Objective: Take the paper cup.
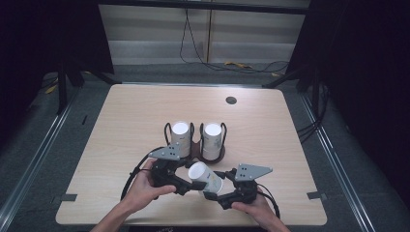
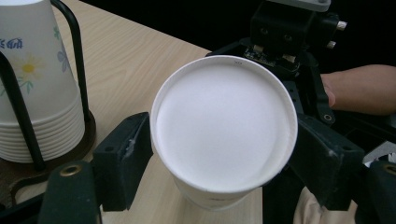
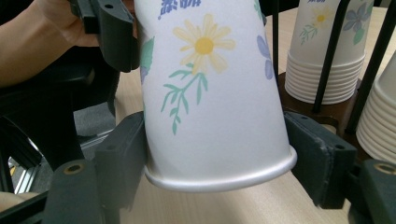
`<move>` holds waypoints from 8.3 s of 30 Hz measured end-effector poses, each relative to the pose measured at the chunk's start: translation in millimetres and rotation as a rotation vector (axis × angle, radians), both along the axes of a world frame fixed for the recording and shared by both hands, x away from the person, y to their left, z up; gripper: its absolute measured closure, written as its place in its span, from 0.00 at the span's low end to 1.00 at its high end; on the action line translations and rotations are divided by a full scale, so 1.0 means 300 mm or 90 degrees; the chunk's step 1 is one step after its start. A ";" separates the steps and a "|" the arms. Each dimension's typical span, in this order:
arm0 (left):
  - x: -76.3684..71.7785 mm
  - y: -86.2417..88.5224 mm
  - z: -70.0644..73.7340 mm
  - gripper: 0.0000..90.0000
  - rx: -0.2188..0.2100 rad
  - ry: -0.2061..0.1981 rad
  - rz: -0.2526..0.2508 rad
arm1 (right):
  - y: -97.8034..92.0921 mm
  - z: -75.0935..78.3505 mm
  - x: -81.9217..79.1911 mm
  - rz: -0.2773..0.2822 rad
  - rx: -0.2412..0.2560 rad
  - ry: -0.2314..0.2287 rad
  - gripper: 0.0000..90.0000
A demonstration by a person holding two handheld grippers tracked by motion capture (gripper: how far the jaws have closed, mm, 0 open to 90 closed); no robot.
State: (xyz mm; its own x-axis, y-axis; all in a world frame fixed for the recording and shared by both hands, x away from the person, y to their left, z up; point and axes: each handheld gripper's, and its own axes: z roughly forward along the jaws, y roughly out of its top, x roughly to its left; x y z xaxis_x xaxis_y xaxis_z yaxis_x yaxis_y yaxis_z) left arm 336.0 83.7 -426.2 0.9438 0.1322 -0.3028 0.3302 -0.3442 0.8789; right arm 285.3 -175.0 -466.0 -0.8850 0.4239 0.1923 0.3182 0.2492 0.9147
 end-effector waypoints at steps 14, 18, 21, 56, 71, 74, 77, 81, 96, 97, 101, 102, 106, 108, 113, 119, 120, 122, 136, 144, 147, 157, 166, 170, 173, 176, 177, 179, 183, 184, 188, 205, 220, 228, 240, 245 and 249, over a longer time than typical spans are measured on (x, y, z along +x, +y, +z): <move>0.006 0.011 -0.006 0.18 0.036 -0.024 0.017 | -0.017 0.003 0.014 -0.021 -0.020 0.026 0.30; 0.005 0.009 -0.003 0.23 0.064 -0.039 0.010 | -0.023 0.014 0.018 -0.022 -0.033 0.029 0.31; 0.005 0.012 0.000 0.25 0.074 -0.046 0.011 | -0.031 0.024 0.023 -0.027 -0.047 0.034 0.31; 0.014 0.076 -0.050 0.21 0.154 -0.038 0.053 | -0.010 0.077 0.065 0.012 -0.224 0.059 0.32; 0.010 0.062 -0.050 0.18 0.165 -0.031 0.018 | 0.043 0.076 0.085 0.059 -0.300 0.063 0.32; 0.009 0.053 -0.050 0.20 0.170 -0.034 0.005 | 0.053 0.067 0.091 0.063 -0.328 0.070 0.32; 0.010 0.043 -0.049 0.24 0.170 -0.027 -0.007 | 0.063 0.073 0.093 0.076 -0.340 0.070 0.32; 0.012 0.036 -0.048 0.25 0.177 -0.017 -0.021 | 0.079 0.083 0.095 0.087 -0.364 0.061 0.32; 0.023 -0.004 -0.053 0.25 0.225 -0.012 -0.049 | 0.099 0.087 0.091 0.095 -0.392 0.046 0.32; 0.023 -0.010 -0.052 0.25 0.230 -0.011 -0.052 | 0.099 0.087 0.090 0.096 -0.397 0.044 0.32; 0.030 -0.028 -0.038 0.29 0.235 -0.019 -0.058 | 0.102 0.083 0.085 0.101 -0.399 0.039 0.32; 0.032 -0.030 -0.037 0.29 0.234 -0.017 -0.059 | 0.101 0.082 0.085 0.101 -0.400 0.035 0.32; 0.038 -0.040 -0.036 0.30 0.251 -0.014 -0.070 | 0.100 0.078 0.083 0.103 -0.400 0.036 0.32; 0.038 -0.040 -0.039 0.32 0.250 -0.016 -0.072 | 0.101 0.074 0.081 0.102 -0.396 0.036 0.32; 0.039 -0.038 -0.049 0.32 0.256 -0.013 -0.077 | 0.112 0.071 0.080 0.114 -0.397 0.026 0.32; 0.034 -0.045 -0.058 0.34 0.266 -0.012 -0.096 | 0.119 0.076 0.075 0.124 -0.396 0.011 0.32; 0.034 -0.046 -0.061 0.34 0.265 -0.012 -0.095 | 0.121 0.074 0.074 0.127 -0.398 0.011 0.32; 0.029 -0.049 -0.064 0.35 0.271 -0.006 -0.097 | 0.124 0.071 0.071 0.130 -0.402 0.009 0.32; 0.023 -0.051 -0.077 0.37 0.265 -0.005 -0.105 | 0.127 0.068 0.068 0.138 -0.395 0.004 0.30; 0.018 -0.049 -0.074 0.39 0.268 -0.010 -0.104 | 0.117 0.060 0.075 0.130 -0.370 0.018 0.22; 0.019 -0.044 -0.075 0.40 0.260 -0.011 -0.097 | 0.108 0.060 0.078 0.119 -0.357 0.021 0.19; 0.018 -0.017 -0.078 0.39 0.248 -0.012 -0.086 | 0.054 0.069 0.071 0.078 -0.306 0.033 0.18; 0.015 -0.008 -0.085 0.39 0.231 -0.021 -0.068 | 0.008 0.061 0.053 0.032 -0.248 0.036 0.18; 0.015 0.009 -0.090 0.39 0.221 -0.029 -0.043 | -0.001 0.056 0.045 0.025 -0.230 0.037 0.17; 0.017 0.026 -0.094 0.39 0.205 -0.023 -0.031 | -0.008 0.048 0.040 0.019 -0.222 0.037 0.18; 0.019 0.038 -0.095 0.39 0.185 -0.015 -0.017 | -0.016 0.038 0.040 0.014 -0.204 0.042 0.18; 0.018 0.040 -0.100 0.39 0.167 -0.007 -0.005 | -0.017 0.037 0.040 0.014 -0.200 0.043 0.18; 0.016 0.040 -0.102 0.39 0.158 -0.002 -0.005 | -0.018 0.038 0.041 0.017 -0.186 0.044 0.18; 0.009 0.041 -0.100 0.39 0.143 -0.005 0.006 | -0.024 0.048 0.042 0.012 -0.159 0.044 0.18; 0.009 0.041 -0.100 0.39 0.140 -0.007 0.006 | -0.027 0.049 0.043 0.010 -0.155 0.044 0.18; 0.002 0.042 -0.099 0.39 0.121 -0.012 0.010 | -0.034 0.052 0.043 0.002 -0.146 0.043 0.18; -0.010 0.047 -0.101 0.39 0.038 -0.014 0.038 | -0.061 0.064 0.055 -0.016 -0.051 0.060 0.17; -0.018 0.029 -0.091 0.39 0.012 -0.011 0.023 | -0.061 0.081 0.055 -0.026 0.032 0.058 0.17; -0.025 0.021 -0.071 0.39 -0.002 -0.015 0.013 | -0.053 0.088 0.064 -0.020 0.075 0.067 0.17; -0.034 0.011 -0.064 0.39 -0.009 -0.015 -0.004 | -0.036 0.080 0.068 0.010 0.091 0.082 0.17; -0.031 0.011 -0.066 0.39 -0.009 -0.014 -0.012 | -0.038 0.080 0.070 0.019 0.092 0.084 0.21; -0.027 0.013 -0.075 0.39 -0.013 0.000 -0.015 | -0.043 0.078 0.071 0.021 0.091 0.082 0.24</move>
State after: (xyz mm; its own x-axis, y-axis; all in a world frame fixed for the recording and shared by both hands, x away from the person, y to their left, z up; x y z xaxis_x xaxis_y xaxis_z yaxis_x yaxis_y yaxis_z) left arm 328.0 87.6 -448.7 0.9468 0.1046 -0.3044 0.3218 -0.3343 0.8858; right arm 306.5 -187.8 -442.5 -0.8623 0.3555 0.3608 0.4286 0.1326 0.8937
